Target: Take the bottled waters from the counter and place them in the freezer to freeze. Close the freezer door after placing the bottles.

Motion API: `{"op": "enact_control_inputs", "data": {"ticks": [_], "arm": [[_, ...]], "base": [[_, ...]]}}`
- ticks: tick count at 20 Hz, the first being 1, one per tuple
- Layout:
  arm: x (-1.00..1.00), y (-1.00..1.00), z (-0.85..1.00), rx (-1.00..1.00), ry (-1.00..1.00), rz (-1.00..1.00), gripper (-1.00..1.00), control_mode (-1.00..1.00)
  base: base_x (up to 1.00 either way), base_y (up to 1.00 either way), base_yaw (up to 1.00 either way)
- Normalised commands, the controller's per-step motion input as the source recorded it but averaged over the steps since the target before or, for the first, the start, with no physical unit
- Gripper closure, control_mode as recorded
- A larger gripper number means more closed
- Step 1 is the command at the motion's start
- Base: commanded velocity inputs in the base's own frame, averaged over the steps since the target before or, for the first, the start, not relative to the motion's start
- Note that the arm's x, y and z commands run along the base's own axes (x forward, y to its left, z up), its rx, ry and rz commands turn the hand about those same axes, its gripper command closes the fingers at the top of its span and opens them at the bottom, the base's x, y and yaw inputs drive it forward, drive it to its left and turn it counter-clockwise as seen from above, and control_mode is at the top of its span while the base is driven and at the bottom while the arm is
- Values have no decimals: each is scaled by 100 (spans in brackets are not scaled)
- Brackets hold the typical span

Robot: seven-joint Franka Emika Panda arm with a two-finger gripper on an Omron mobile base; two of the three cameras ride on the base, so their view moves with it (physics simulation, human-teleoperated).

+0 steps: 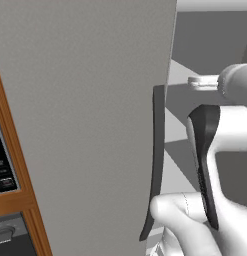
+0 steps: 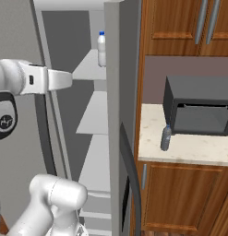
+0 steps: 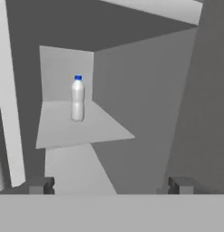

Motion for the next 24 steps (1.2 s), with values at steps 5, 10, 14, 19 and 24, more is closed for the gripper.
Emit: {"op": "enact_control_inputs", "data": {"ticks": [5, 10, 14, 19, 24], "arm": [[-100, 0, -13, 0, 6, -8, -100, -100], [-94, 0, -9, 5, 17, -10, -100, -100], [-63, 0, -37, 4, 21, -11, -100, -100], [-33, 0, -70, 7, 19, -6, -100, -100], [15, 6, -54, 18, 39, 6, -100, -100]], "base": [[0, 0, 0], [0, 0, 0], [0, 0, 0], [0, 0, 0], [0, 0, 0]]}}
